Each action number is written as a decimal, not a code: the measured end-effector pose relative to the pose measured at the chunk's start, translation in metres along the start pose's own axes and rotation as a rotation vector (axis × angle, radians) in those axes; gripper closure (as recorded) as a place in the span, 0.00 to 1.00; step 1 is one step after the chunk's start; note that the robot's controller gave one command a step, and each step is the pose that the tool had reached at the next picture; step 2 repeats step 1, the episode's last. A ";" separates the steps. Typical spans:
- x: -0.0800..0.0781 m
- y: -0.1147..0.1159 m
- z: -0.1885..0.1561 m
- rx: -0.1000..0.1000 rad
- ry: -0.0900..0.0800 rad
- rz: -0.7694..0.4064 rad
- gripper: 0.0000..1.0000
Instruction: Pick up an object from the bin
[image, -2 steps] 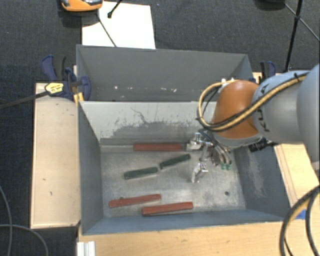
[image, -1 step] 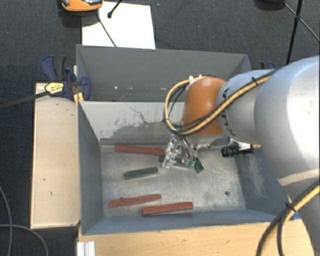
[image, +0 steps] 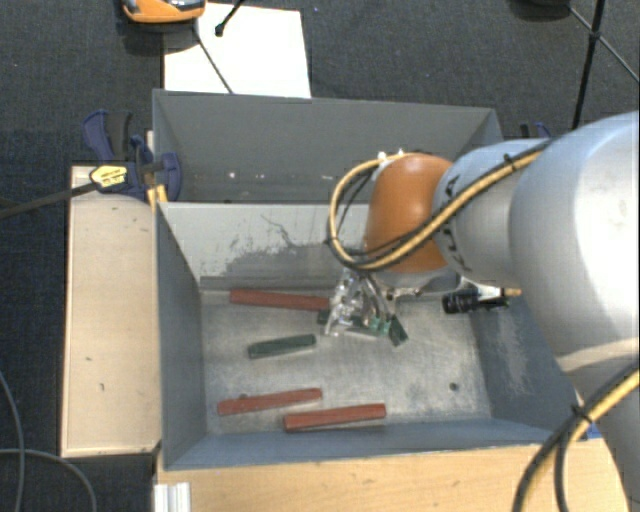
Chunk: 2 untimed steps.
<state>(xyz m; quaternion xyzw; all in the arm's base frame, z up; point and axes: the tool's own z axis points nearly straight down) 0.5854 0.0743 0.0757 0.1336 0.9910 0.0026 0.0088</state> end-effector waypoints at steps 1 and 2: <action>0.012 -0.003 -0.139 0.006 0.014 0.014 1.00; 0.012 -0.003 -0.139 0.006 0.014 0.014 1.00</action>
Offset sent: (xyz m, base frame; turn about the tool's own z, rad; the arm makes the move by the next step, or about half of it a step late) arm 0.0000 0.0000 0.0000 0.0000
